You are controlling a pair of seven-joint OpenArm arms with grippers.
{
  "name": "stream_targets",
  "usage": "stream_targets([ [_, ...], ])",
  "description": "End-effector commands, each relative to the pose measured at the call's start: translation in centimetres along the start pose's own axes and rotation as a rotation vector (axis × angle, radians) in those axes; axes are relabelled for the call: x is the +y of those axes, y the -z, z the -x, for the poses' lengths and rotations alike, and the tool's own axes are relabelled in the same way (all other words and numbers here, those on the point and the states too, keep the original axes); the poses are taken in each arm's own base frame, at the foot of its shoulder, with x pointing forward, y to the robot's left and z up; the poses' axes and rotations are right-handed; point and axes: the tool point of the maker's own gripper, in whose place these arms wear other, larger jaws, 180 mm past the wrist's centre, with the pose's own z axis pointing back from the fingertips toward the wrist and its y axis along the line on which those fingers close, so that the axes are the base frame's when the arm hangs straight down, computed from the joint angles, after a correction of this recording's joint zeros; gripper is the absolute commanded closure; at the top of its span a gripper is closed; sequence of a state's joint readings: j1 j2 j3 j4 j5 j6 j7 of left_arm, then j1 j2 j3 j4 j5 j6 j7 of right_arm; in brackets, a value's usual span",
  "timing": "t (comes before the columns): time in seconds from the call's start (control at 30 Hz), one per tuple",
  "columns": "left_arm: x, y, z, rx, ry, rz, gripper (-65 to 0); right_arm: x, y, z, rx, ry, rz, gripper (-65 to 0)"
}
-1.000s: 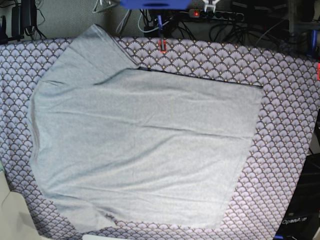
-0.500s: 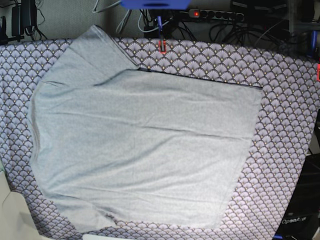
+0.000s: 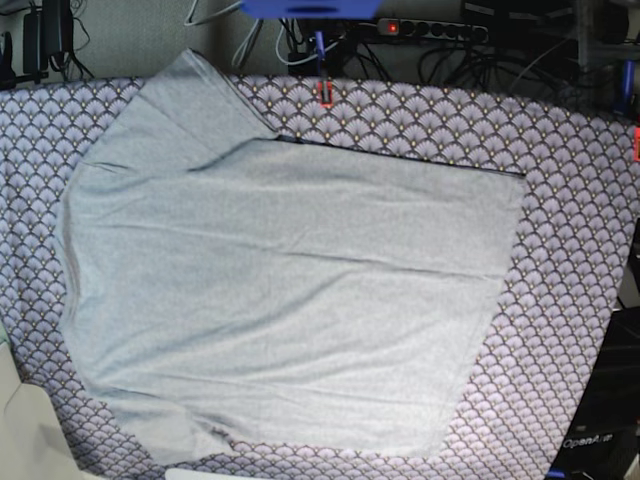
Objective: Fold the T-shirt properly
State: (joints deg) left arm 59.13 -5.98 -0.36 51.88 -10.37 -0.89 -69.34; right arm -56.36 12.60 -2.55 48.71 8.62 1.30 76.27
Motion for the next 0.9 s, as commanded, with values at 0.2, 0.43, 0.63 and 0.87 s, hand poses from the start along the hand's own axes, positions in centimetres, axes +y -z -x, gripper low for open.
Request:
stream_targets([
  [0.2, 2.6, 4.9, -9.8, -0.043, -0.048, 0.047, 0.0, -1.2, 4.2, -9.7, -0.123, 0.062, -0.022, 0.0],
  [0.43, 4.9, 11.4, -14.1, -0.038, -0.026, -0.007, 0.0, 0.2, 12.0, -14.8, -0.079, 0.066, -0.095, 0.0],
  [0.63, 7.2, 19.1, -17.2, 0.072, -0.019, -0.079, 0.0, 0.9, 18.6, -14.3, 0.076, 0.064, -0.096, 0.0],
  [0.87, 8.3, 24.7, -21.4, 0.138, -0.062, -0.117, -0.1, 1.0, 20.8, -14.5, 0.125, 0.085, -0.076, -3.6],
])
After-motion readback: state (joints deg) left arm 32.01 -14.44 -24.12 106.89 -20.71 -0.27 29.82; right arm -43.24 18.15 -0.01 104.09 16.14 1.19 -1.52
